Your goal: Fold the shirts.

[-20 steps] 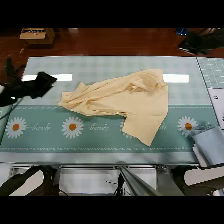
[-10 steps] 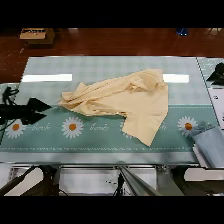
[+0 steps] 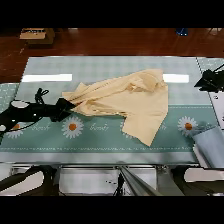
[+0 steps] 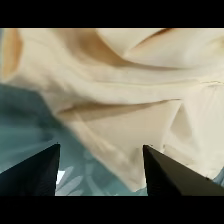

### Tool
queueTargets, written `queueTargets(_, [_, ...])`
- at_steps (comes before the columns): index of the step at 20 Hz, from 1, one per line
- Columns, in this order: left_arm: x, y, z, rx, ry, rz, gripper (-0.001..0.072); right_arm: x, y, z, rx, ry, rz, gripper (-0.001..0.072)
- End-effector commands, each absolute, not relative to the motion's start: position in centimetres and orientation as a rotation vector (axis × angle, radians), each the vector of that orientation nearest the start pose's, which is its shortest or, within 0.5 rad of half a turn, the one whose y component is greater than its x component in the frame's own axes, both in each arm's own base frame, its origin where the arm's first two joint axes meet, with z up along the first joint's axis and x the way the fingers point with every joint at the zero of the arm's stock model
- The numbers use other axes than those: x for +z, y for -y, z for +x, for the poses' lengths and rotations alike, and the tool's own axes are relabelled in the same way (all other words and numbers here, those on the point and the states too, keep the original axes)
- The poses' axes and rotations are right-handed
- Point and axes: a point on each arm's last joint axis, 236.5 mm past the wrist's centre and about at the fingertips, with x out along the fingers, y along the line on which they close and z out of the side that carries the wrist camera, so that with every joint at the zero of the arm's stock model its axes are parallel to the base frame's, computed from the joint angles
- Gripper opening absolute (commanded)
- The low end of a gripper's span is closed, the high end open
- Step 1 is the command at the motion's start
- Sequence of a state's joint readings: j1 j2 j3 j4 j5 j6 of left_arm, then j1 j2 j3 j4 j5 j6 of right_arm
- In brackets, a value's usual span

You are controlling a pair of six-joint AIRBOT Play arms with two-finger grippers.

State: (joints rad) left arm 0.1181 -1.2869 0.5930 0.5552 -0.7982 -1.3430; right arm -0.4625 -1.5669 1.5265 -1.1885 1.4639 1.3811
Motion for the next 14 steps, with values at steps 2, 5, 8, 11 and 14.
queueTargets(2, [-11.2, 12.2, 34.9, -0.059, -1.212, -0.968, 0.0596, 2.4, 9.7, 40.2, 0.058, -1.356, 0.483, 0.04])
queueTargets(5, [-11.9, 13.0, 34.4, -0.072, -1.243, -0.956, 0.0069, 3.5, 10.0, 40.2, 0.048, -1.326, 0.457, 0.0403])
queueTargets(8, [-11.5, 13.7, 33.7, -0.131, -1.269, -0.932, 0.0027, 2.7, 11.5, 37.8, 0.019, -1.401, 0.422, 0.0433])
queueTargets(11, [-11.1, 14.4, 33.1, -0.185, -1.286, -0.908, 0.0027, 0.2, 9.5, 34.5, 0.102, -1.479, 0.628, 0.0434])
queueTargets(14, [-10.4, 14.4, 33.2, -0.199, -1.269, -0.902, 0.0027, -1.8, 5.3, 34.4, 0.245, -1.403, 0.808, 0.0438])
